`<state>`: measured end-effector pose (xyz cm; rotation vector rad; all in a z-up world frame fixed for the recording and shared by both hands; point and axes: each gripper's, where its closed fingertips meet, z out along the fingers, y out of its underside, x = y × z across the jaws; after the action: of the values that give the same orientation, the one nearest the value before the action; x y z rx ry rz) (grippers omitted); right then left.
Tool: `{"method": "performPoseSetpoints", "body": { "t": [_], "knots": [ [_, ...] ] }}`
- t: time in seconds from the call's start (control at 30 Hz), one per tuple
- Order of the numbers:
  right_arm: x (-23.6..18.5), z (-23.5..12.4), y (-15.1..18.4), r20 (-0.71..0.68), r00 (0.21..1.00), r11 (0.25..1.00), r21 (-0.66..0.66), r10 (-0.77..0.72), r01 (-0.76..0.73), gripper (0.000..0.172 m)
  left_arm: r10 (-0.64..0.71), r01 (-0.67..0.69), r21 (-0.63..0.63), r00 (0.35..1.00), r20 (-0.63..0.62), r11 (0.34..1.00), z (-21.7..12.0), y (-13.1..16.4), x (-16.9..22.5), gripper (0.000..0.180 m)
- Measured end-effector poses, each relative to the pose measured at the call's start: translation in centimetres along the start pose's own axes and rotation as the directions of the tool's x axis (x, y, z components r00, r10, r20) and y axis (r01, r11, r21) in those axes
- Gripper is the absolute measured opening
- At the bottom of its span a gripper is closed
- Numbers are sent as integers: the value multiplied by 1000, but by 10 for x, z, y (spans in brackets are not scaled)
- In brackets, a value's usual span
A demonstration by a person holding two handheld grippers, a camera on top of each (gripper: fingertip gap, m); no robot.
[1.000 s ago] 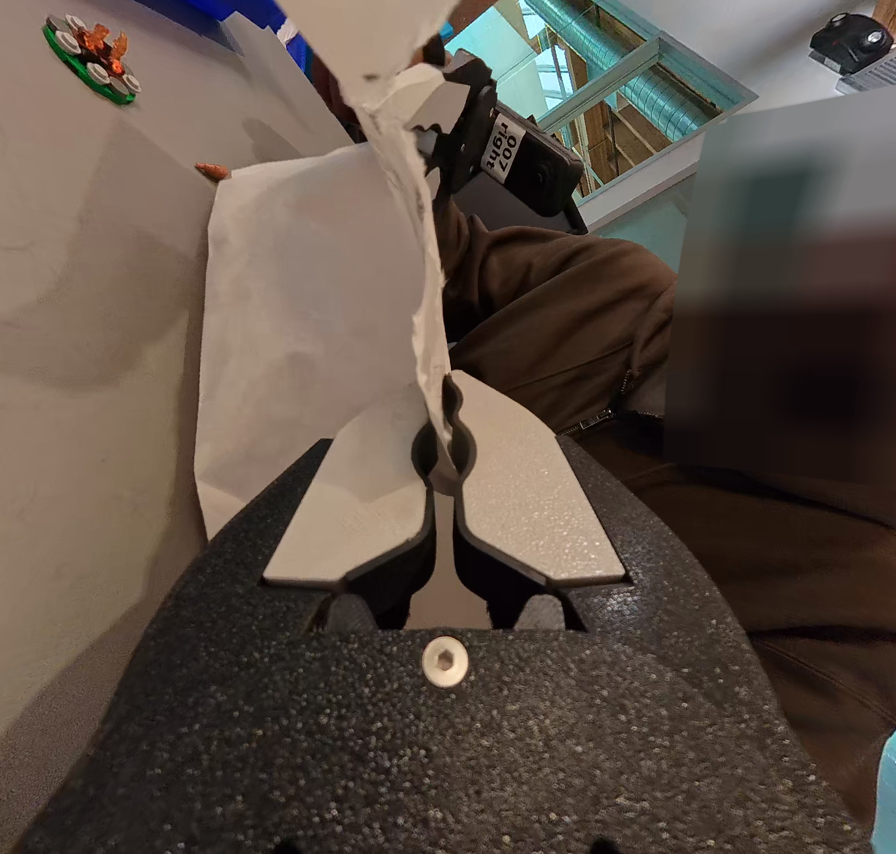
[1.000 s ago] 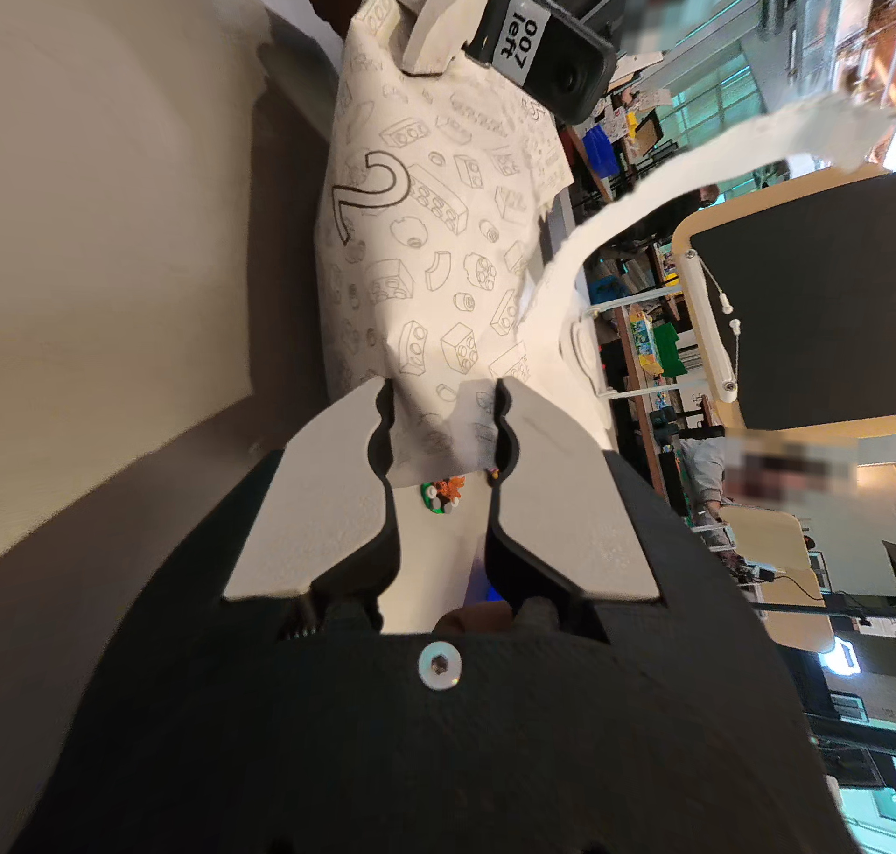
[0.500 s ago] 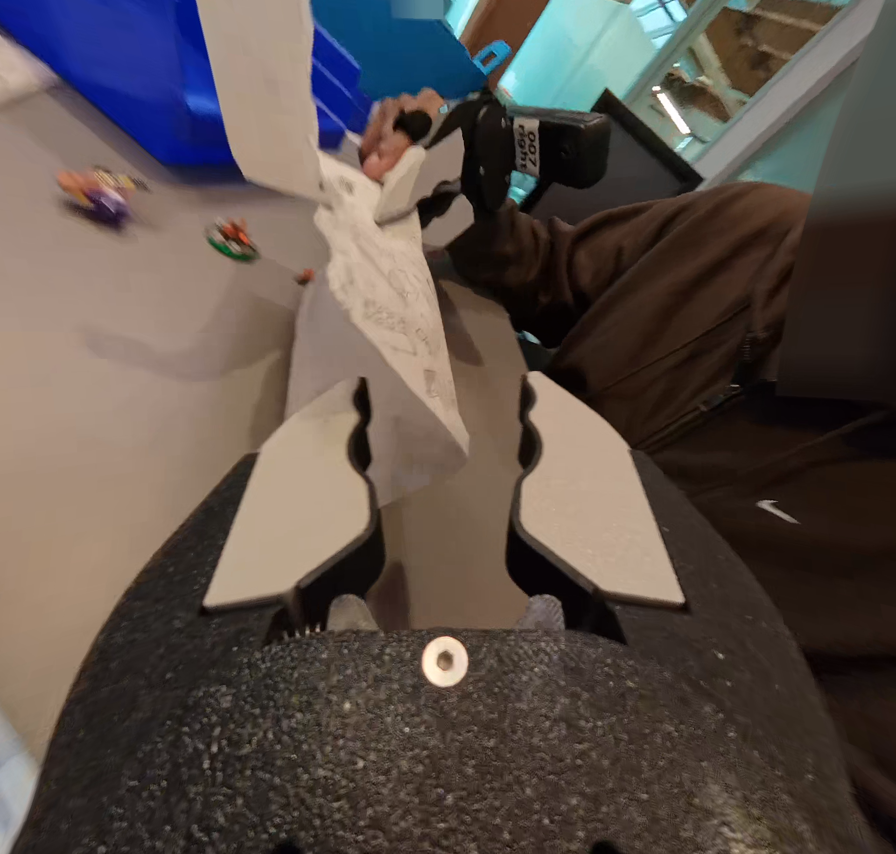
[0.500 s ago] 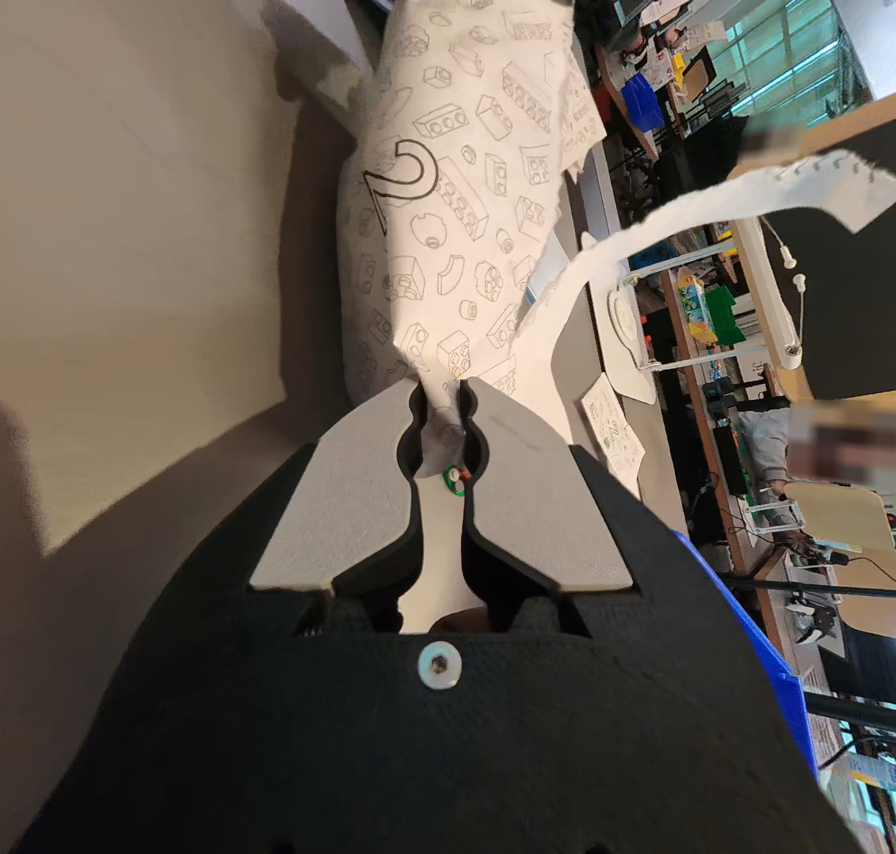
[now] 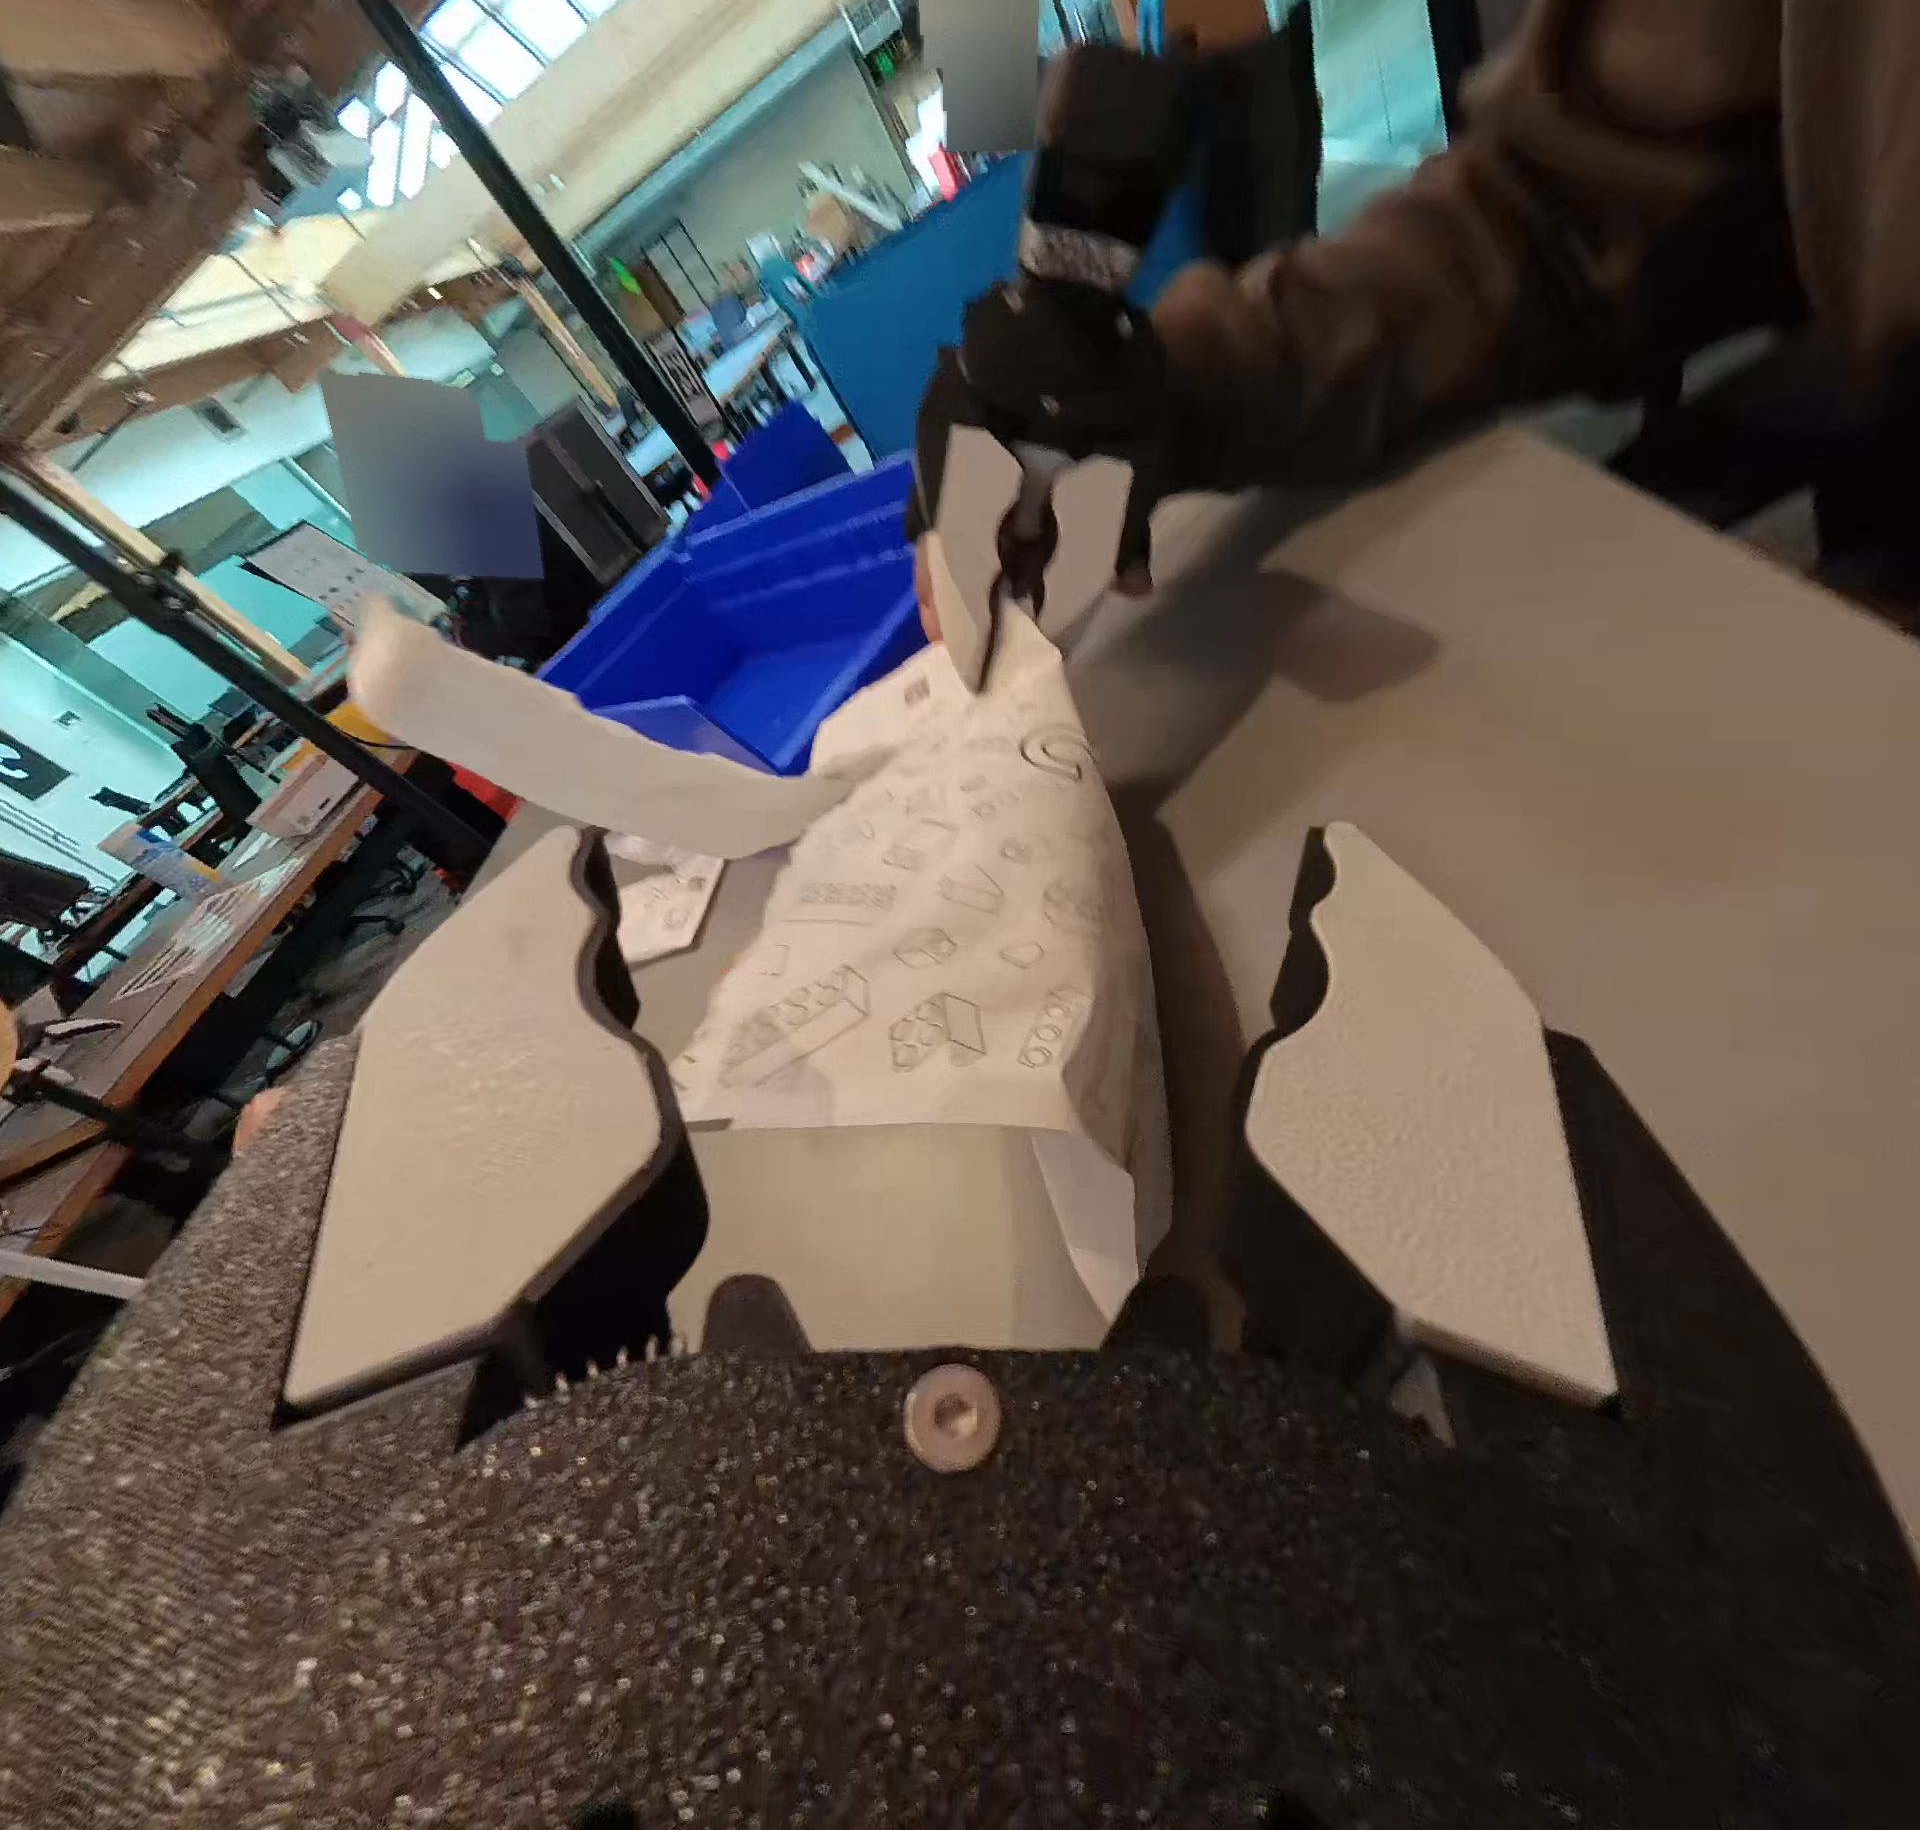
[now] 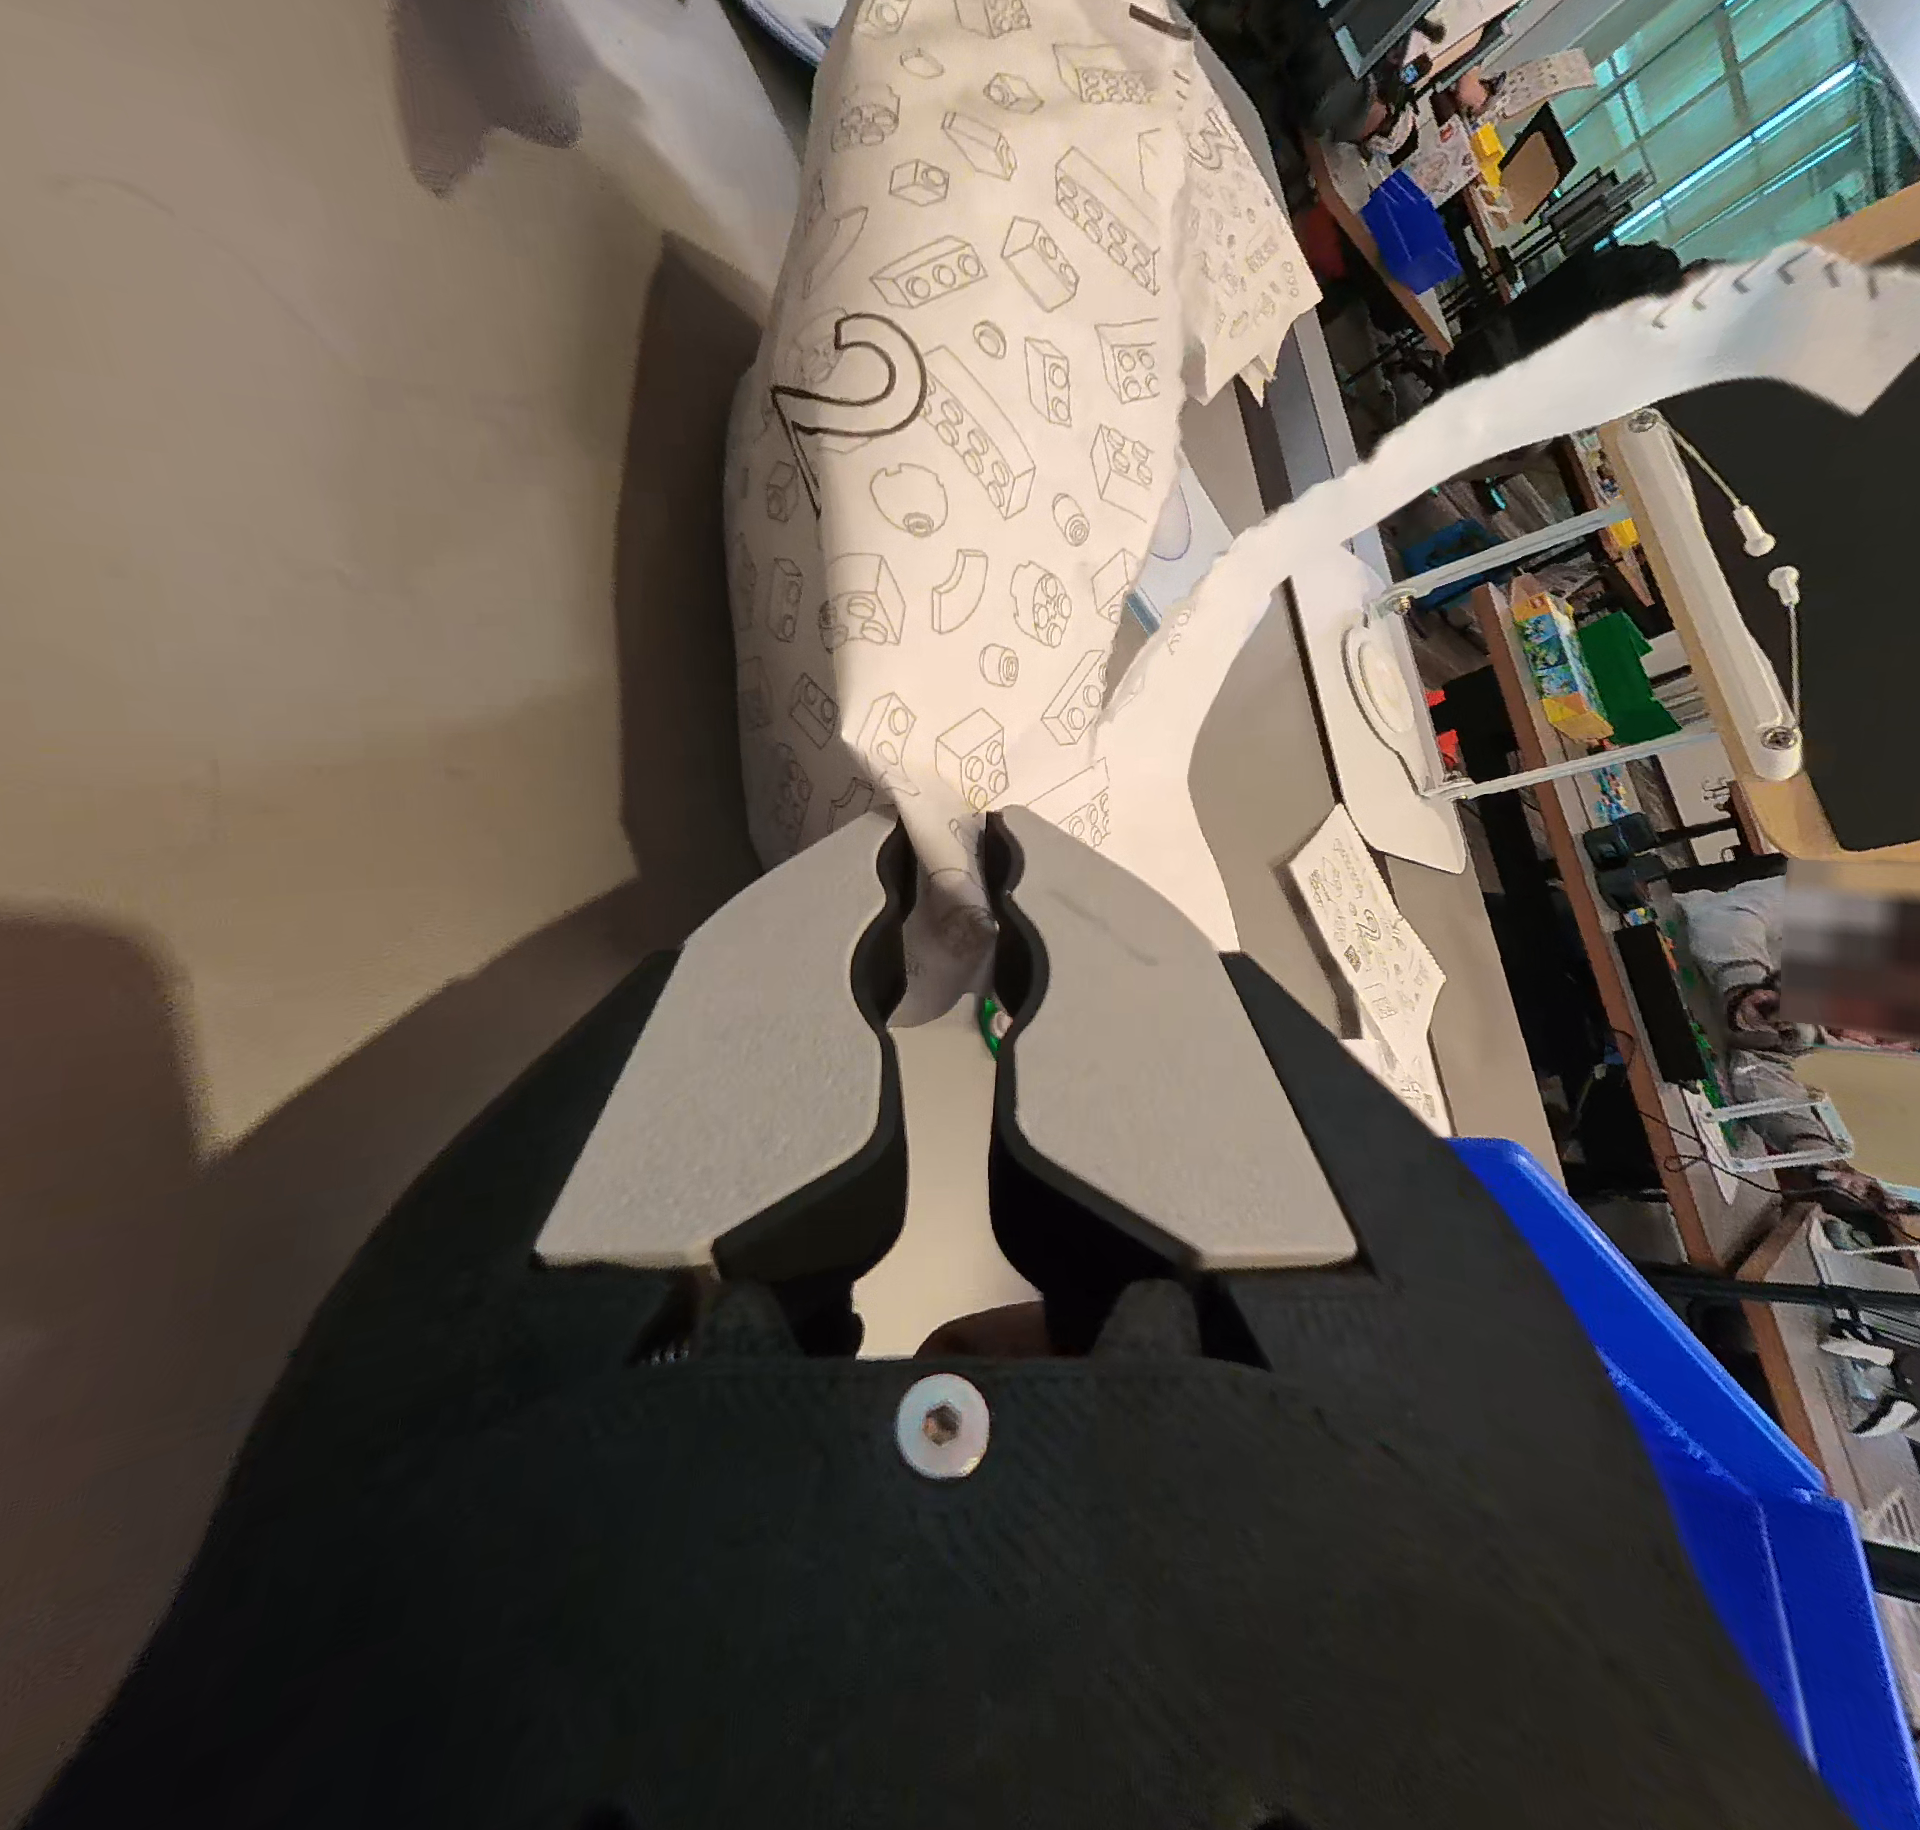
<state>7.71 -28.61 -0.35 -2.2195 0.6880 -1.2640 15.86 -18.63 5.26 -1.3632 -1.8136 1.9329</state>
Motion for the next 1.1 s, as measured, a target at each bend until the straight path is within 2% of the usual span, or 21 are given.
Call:
{"method": "performPoseSetpoints", "body": {
  "t": [0.1,0.27,0.37,0.47,0.67,0.87,1.0,1.1],
  "knots": [
    [-2,0,-1,20,1000,999,23,21,-22,12,55,-58,-64,998,-36,996,10,14,11,107],
    [-5,0,-5,41,999,998,51,35,-37,12,36,-49,-160,996,-82,986,19,40,21,48],
    [-4,0,-3,43,998,998,50,41,-43,12,-8,-13,-167,992,-127,986,21,44,28,23],
    [-4,-1,-3,56,997,997,54,59,-62,12,-56,32,-189,990,-126,982,20,47,25,7],
    [-3,-2,-4,83,989,990,54,125,-130,14,-140,111,-201,981,-136,973,20,45,24,0],
    [10,-22,-28,129,958,942,193,254,-276,40,-174,147,-219,979,-108,965,19,47,18,0],
    [4,-10,-40,112,962,958,116,250,-263,53,-147,116,-235,982,-118,965,28,42,23,0],
    [-1,2,-55,98,966,967,75,238,-245,55,-135,101,-247,983,-123,964,35,39,27,0]
  ]
}}
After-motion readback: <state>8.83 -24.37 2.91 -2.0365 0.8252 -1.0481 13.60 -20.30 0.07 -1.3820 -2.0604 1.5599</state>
